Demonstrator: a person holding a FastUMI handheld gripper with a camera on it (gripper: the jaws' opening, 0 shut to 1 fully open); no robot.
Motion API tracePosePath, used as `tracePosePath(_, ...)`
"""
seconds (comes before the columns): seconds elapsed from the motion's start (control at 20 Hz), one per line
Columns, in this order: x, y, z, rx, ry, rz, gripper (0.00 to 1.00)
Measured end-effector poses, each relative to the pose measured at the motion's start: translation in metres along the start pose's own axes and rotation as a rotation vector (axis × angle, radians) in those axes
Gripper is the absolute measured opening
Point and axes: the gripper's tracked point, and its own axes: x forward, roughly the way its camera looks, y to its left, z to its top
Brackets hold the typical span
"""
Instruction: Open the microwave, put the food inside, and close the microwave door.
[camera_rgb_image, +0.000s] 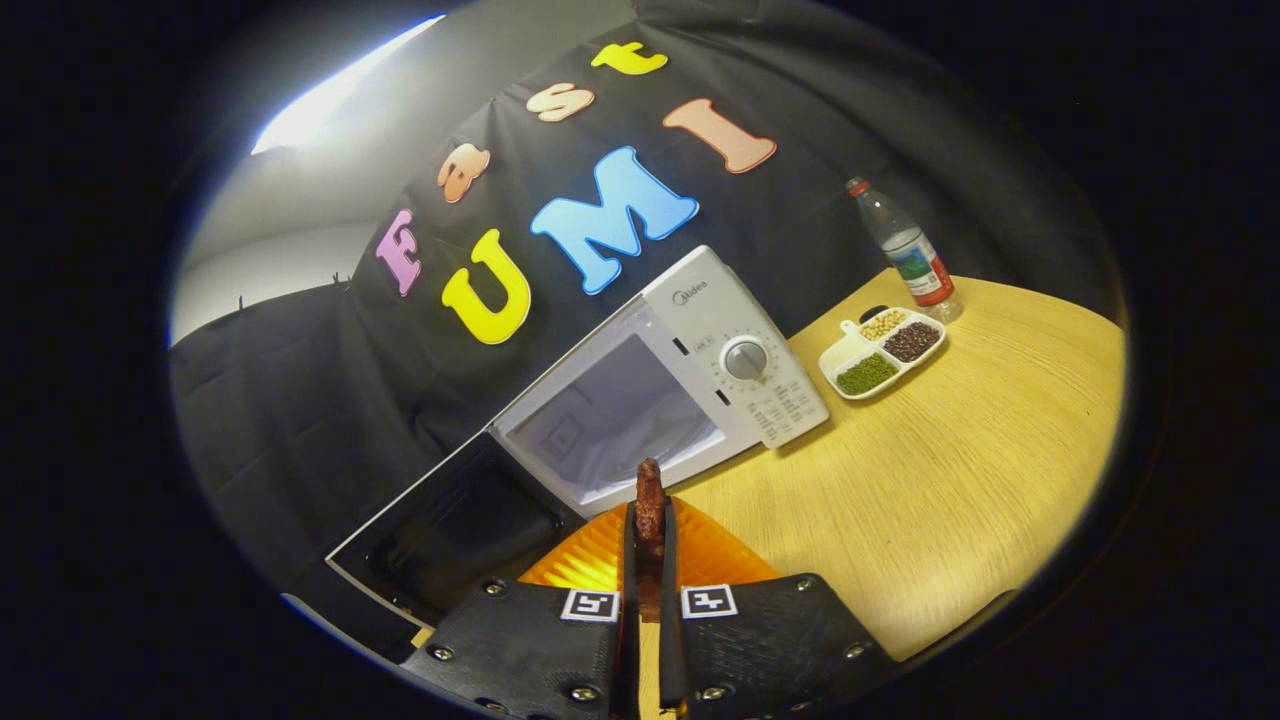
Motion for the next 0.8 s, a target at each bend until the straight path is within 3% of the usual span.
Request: tracePosePath(0.8,0.17,0.052,0.014,-0.011,-0.108,-0.073,0.08)
